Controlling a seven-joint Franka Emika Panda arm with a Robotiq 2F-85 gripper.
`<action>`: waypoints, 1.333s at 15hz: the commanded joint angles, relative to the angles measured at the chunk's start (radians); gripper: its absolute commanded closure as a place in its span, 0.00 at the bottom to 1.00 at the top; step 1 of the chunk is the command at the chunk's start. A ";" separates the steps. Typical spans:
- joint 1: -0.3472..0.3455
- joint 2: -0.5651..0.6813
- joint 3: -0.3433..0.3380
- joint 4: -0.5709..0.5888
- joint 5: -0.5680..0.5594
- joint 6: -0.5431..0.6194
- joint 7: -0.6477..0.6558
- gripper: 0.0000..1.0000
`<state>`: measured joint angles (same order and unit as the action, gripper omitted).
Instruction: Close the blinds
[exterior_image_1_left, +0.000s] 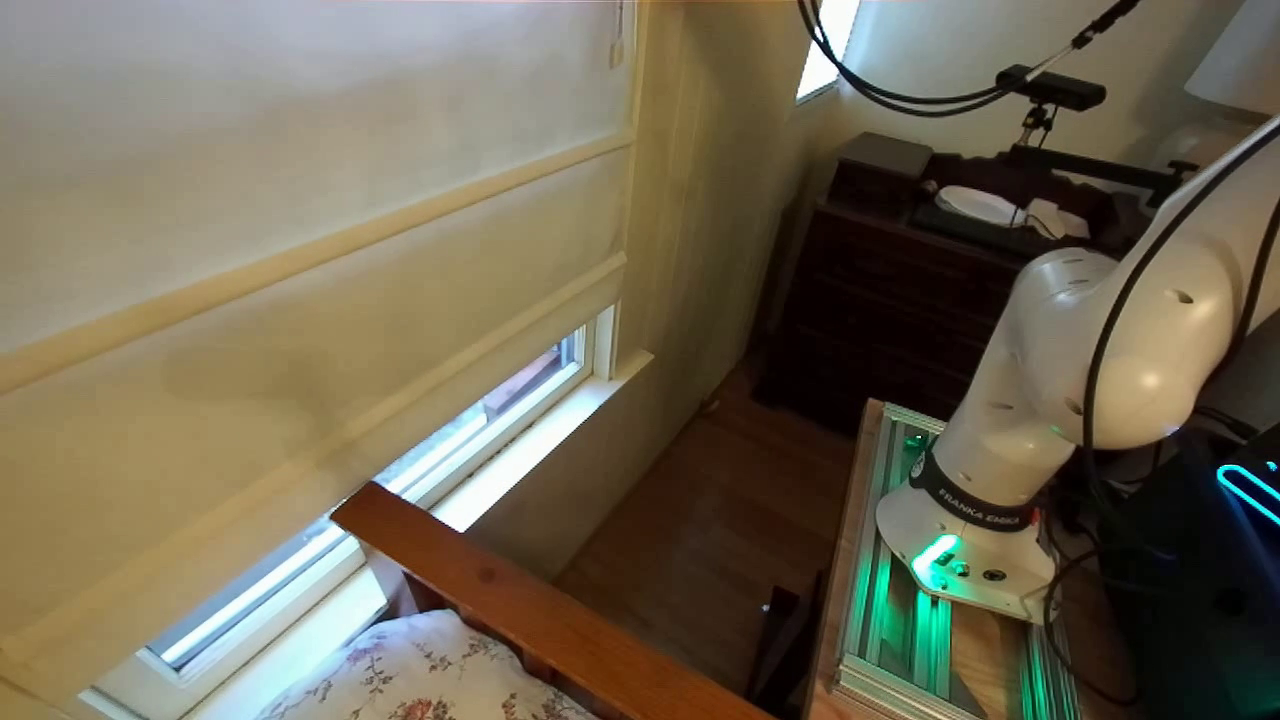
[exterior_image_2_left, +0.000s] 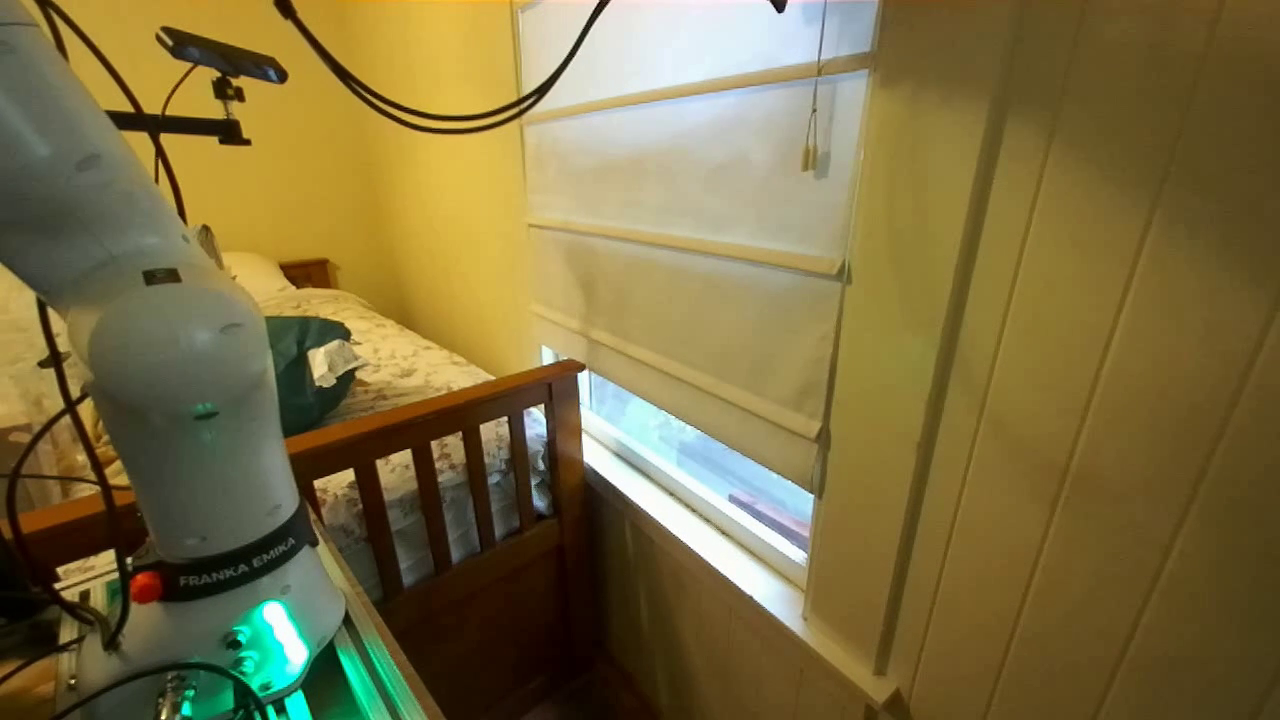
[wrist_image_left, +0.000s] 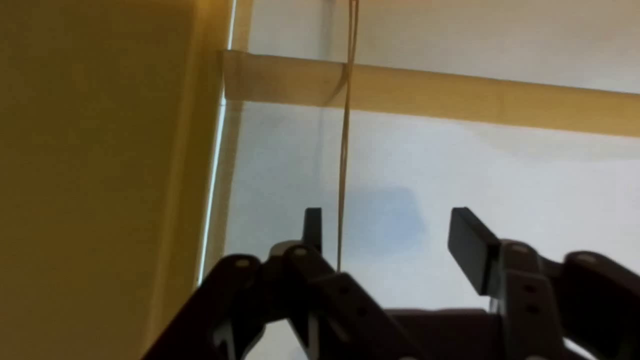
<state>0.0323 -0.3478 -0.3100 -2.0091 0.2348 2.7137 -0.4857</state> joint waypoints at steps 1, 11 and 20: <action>0.050 0.029 -0.039 0.026 0.059 0.030 -0.058 0.62; 0.091 -0.065 -0.003 -0.017 0.062 -0.120 -0.044 0.99; 0.257 -0.106 0.060 -0.018 0.262 -0.178 -0.039 1.00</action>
<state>0.2382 -0.4400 -0.2645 -2.0070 0.4197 2.5460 -0.5127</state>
